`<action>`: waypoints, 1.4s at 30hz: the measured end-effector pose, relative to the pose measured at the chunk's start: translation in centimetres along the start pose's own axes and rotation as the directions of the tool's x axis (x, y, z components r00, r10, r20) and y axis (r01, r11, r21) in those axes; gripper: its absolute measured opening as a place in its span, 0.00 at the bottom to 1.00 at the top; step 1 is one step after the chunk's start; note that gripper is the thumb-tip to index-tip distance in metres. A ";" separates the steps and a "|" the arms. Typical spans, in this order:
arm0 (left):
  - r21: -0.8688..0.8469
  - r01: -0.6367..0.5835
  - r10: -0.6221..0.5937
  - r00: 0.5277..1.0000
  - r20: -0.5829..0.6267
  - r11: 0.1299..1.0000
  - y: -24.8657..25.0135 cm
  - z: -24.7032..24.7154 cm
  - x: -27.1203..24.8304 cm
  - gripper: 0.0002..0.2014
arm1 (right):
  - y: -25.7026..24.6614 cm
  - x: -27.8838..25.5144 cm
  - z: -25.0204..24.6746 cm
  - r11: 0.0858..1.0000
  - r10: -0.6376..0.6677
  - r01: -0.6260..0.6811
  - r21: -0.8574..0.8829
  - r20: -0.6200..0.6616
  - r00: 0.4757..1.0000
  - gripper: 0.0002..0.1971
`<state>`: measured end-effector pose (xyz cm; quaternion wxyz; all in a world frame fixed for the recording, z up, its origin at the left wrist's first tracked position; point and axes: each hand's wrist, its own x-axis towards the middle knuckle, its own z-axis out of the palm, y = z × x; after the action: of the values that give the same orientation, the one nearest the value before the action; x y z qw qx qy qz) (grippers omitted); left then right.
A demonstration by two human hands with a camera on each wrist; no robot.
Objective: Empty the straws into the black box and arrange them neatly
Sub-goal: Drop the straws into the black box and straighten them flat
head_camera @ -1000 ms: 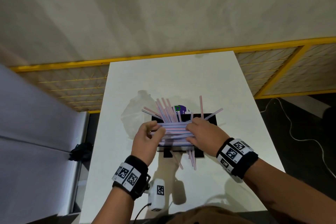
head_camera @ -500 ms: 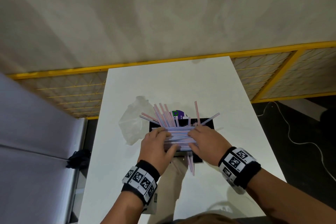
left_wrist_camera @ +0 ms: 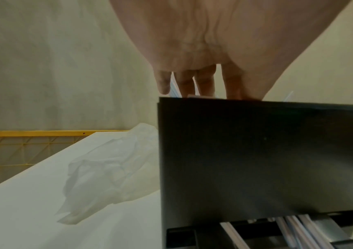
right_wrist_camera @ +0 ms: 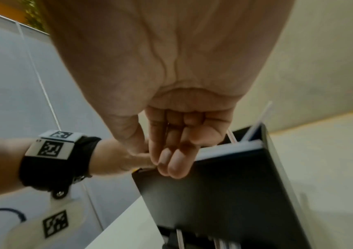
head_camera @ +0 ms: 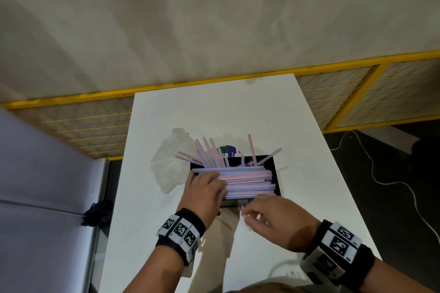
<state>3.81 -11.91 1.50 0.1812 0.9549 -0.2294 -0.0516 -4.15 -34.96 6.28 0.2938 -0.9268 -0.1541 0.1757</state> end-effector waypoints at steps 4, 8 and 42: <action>-0.011 -0.041 0.041 0.999 0.015 0.999 0.0 -0.5 -0.1 0.25 | 2.7 -0.4 2.4 0.978 0.206 -0.210 -0.001 0.209 0.956 0.21; -0.041 -0.099 0.102 0.991 0.091 0.994 0.4 -0.6 0.6 0.32 | 6.0 -0.1 5.4 0.833 0.507 -0.548 0.074 0.291 0.811 0.15; -0.080 -0.065 0.083 0.965 0.250 0.995 -0.7 2.1 1.9 0.37 | 5.8 6.1 14.6 -0.357 0.486 -0.467 0.809 0.588 0.646 0.13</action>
<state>5.47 -12.86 -0.71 0.1864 0.9243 -0.2840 -0.1742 -3.68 -29.98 -9.80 0.7502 -0.3834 0.4286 0.3262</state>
